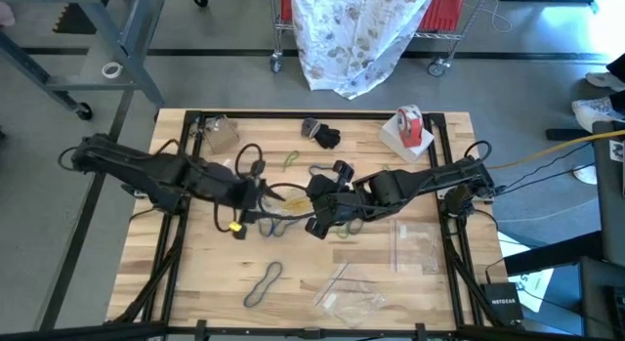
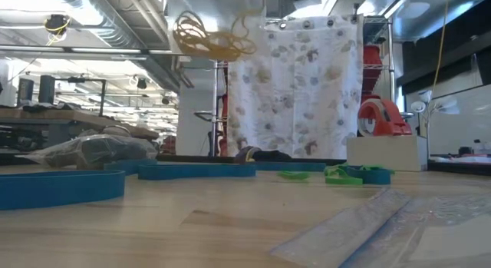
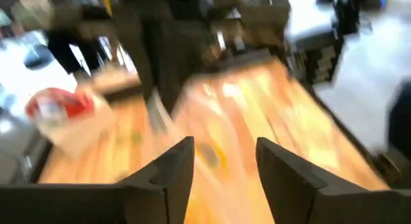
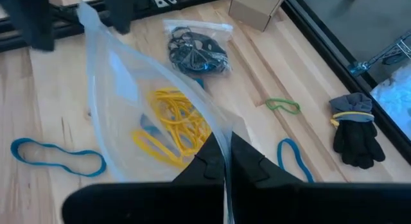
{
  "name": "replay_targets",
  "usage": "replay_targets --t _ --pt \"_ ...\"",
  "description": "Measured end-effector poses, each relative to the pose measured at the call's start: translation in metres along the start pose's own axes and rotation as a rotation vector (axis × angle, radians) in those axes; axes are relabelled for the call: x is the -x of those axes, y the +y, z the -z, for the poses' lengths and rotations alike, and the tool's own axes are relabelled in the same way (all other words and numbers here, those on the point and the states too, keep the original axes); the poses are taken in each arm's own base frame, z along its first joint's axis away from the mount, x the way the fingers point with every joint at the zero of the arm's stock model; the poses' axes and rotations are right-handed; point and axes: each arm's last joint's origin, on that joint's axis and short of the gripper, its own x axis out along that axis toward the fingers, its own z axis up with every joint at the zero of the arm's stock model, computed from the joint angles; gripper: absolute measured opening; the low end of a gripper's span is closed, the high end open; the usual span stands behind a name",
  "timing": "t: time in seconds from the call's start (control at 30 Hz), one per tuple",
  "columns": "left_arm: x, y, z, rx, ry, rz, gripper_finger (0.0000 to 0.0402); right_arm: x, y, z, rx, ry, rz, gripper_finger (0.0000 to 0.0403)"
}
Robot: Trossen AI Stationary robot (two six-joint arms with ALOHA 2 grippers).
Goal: Sort rubber bands
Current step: Close the transparent zip bag
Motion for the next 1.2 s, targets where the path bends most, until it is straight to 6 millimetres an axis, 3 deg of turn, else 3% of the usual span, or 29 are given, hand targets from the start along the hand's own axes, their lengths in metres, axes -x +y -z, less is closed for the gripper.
replay_targets --t 0.3,0.4,1.03,1.2 --pt "0.023 -0.012 0.023 0.077 0.288 -0.121 0.0166 -0.010 0.003 0.007 0.004 0.008 0.004 0.0000" --pt "0.022 -0.013 0.032 0.087 0.338 -0.189 0.0166 -0.016 0.004 0.011 0.007 0.022 0.012 0.0000" --pt "-0.002 -0.025 0.043 0.161 0.220 -0.110 0.0165 -0.019 0.002 0.011 -0.001 0.022 0.019 0.0000" --pt "-0.003 -0.024 0.042 0.149 0.215 -0.111 0.0133 -0.019 0.002 0.011 0.001 0.021 0.018 0.0000"
